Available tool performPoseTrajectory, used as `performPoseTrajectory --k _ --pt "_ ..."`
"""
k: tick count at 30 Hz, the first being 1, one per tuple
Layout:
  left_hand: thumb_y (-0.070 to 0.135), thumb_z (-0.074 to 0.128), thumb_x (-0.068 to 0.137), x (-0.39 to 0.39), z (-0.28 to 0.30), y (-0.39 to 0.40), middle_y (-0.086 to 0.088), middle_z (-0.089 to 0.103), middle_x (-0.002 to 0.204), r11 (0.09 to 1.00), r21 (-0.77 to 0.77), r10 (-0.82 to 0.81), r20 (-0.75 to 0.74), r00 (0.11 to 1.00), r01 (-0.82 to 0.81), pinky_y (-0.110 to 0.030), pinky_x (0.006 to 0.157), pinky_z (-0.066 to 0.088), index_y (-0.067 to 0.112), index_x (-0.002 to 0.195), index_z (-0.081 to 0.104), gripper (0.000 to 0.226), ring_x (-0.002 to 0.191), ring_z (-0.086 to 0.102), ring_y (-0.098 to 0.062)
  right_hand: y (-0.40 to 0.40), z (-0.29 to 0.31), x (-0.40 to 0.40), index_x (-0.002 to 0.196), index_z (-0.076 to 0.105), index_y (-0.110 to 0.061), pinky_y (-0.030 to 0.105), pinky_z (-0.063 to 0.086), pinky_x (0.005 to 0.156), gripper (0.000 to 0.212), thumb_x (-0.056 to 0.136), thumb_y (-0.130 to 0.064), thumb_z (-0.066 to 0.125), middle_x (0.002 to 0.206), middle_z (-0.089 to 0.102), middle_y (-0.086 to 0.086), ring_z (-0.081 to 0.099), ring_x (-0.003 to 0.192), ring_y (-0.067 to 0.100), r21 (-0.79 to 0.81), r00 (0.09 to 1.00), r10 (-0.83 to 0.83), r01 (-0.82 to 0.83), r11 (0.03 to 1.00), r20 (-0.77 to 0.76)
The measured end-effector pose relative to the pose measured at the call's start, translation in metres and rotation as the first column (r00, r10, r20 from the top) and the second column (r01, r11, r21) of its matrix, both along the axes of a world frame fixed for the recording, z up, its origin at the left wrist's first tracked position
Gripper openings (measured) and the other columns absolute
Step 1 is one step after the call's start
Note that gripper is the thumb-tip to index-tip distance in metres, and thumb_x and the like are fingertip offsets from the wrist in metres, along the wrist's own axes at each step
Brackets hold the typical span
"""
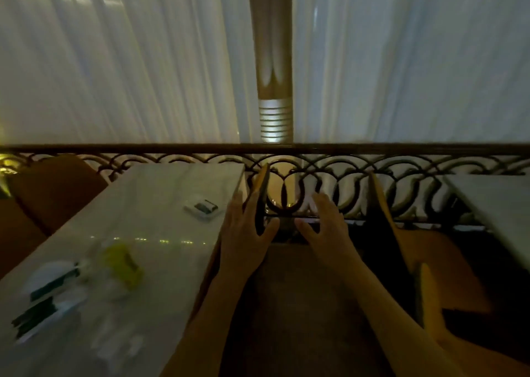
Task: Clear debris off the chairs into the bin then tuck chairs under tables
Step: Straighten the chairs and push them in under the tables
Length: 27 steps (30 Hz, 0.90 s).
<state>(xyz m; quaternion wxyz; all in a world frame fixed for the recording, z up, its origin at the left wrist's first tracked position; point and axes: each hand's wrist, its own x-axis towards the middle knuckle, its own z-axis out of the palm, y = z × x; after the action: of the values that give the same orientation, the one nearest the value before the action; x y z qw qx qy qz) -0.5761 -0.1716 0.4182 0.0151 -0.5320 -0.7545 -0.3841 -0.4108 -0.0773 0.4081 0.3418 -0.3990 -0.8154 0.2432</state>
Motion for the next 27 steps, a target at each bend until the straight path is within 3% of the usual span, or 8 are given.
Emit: performPoseTrajectory --k 8,11,13,16,20,24,27 --pt "0.065 0.044 0.091 0.023 -0.01 0.162 -0.004 0.009 0.165 0.978 -0.041 -0.207 -0.046 0.977 0.205 -0.048 0.12 0.019 0.028 0.155 0.022 0.077 0.152 0.005 -0.023 0.127 -0.008 0.038 0.154 0.025 -0.018 0.055 0.025 0.118 0.077 0.093 -0.049 0.059 0.163 0.022 0.01 0.022 0.149 0.028 -0.031 0.974 -0.226 0.225 0.974 -0.031" --pt "0.067 0.041 0.089 0.057 -0.004 0.221 -0.007 0.016 0.163 0.954 -0.038 -0.297 -0.034 0.954 0.296 -0.043 0.117 0.02 0.027 0.153 0.026 0.077 0.15 0.011 -0.026 0.172 -0.01 0.078 0.155 0.024 -0.021 0.05 0.027 0.118 0.082 0.09 -0.066 0.044 0.164 0.02 0.007 0.021 0.15 0.026 -0.016 0.954 -0.3 0.3 0.954 -0.009" --pt "0.065 0.045 0.091 0.091 -0.003 0.259 -0.006 0.014 0.163 0.92 -0.055 -0.388 -0.002 0.922 0.388 -0.044 0.119 0.018 0.029 0.153 0.024 0.075 0.15 0.009 -0.025 0.192 -0.014 0.111 0.155 0.024 -0.027 0.053 0.03 0.115 0.076 0.092 -0.066 0.04 0.163 0.021 0.006 0.021 0.149 0.028 -0.045 0.91 -0.414 0.414 0.909 0.01" --pt "0.062 0.046 0.092 0.15 -0.008 0.303 -0.001 0.011 0.165 0.832 -0.085 -0.549 0.009 0.836 0.548 -0.047 0.121 0.017 0.031 0.154 0.02 0.074 0.151 0.007 -0.022 0.2 -0.018 0.164 0.153 0.024 -0.026 0.052 0.024 0.118 0.071 0.094 -0.052 0.053 0.163 0.021 0.003 0.019 0.15 0.028 -0.145 0.8 -0.6 0.592 0.793 -0.018" --pt "0.078 0.033 0.086 0.225 -0.021 0.343 0.0 0.008 0.165 0.682 -0.132 -0.719 0.057 0.692 0.719 -0.057 0.118 0.022 0.034 0.153 0.019 0.081 0.152 0.004 -0.026 0.184 -0.019 0.226 0.157 0.012 -0.023 0.051 0.012 0.122 0.076 0.097 -0.052 0.048 0.166 0.007 0.002 0.005 0.153 0.023 -0.189 0.597 -0.802 0.791 0.582 0.028" --pt "0.066 0.042 0.09 0.291 -0.029 0.356 -0.002 0.008 0.165 0.454 -0.122 -0.875 0.126 0.468 0.883 -0.051 0.119 0.019 0.031 0.155 0.018 0.078 0.152 0.003 -0.025 0.15 -0.023 0.266 0.157 0.011 -0.027 0.054 0.012 0.122 0.083 0.091 -0.063 0.045 0.167 0.003 -0.002 0.002 0.153 0.023 -0.217 0.372 -0.928 0.907 0.361 0.012" --pt "0.069 0.04 0.087 0.32 -0.036 0.36 -0.002 0.012 0.165 0.249 -0.102 -0.953 0.151 0.262 0.963 -0.044 0.118 0.02 0.031 0.155 0.018 0.081 0.151 0.007 -0.022 0.122 -0.023 0.277 0.157 0.011 -0.026 0.056 0.017 0.12 0.091 0.083 -0.071 0.039 0.167 0.006 0.0 0.006 0.153 0.025 -0.228 0.169 -0.986 0.96 0.165 -0.002"
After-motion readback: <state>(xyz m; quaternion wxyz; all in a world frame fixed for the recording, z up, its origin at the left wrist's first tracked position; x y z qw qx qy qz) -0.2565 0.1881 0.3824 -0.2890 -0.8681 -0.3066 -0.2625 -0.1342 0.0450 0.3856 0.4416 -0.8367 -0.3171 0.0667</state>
